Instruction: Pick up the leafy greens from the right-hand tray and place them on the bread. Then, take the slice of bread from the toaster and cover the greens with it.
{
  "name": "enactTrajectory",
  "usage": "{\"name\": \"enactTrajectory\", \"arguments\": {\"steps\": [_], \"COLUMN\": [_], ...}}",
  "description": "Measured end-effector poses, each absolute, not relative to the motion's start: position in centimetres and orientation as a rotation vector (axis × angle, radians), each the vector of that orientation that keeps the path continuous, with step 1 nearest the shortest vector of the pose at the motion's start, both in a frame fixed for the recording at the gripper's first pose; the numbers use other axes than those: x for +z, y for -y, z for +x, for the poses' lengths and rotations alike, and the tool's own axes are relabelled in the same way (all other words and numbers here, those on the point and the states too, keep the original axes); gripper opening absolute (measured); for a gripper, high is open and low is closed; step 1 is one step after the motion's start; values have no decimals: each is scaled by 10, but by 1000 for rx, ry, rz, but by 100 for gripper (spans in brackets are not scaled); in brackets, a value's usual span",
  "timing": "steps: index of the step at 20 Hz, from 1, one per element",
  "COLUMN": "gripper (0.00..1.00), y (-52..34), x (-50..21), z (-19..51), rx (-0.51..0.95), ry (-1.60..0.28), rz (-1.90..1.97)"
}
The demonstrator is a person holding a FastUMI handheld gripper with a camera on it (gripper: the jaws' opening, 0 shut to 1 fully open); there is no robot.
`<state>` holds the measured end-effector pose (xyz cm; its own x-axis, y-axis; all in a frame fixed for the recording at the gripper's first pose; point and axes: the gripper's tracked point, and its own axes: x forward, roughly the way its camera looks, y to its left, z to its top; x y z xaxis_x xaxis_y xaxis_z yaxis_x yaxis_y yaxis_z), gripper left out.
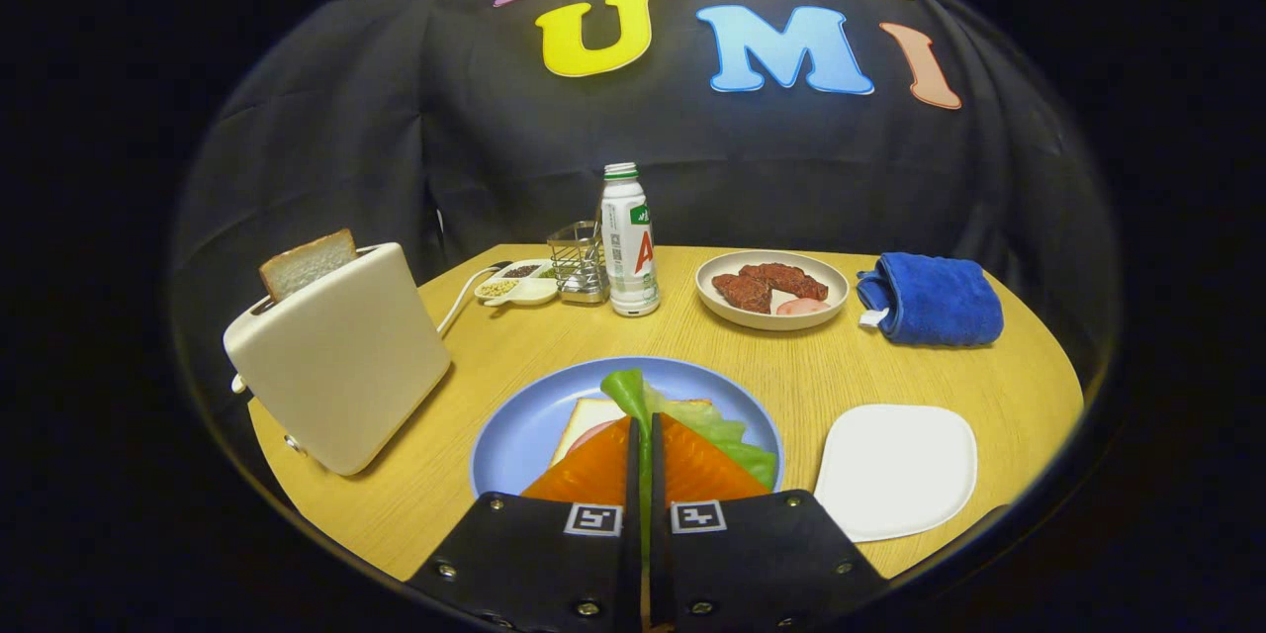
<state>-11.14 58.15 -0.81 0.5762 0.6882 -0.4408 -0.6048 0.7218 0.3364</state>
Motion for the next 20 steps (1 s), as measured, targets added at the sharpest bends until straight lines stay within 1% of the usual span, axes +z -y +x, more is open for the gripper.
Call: {"name": "enactTrajectory", "arguments": {"steps": [6, 7, 9, 12, 20], "gripper": [4, 16, 62, 66, 67], "y": [-601, -605, -604, -604, -609], "x": [-12, -12, -12, 4, 49], "z": [-119, -123, -125, -125, -134], "rx": [800, 817, 816, 823, 845], "ry": [-598, -609, -592, -523, -430], "rz": [175, 175, 156, 139, 152]}}
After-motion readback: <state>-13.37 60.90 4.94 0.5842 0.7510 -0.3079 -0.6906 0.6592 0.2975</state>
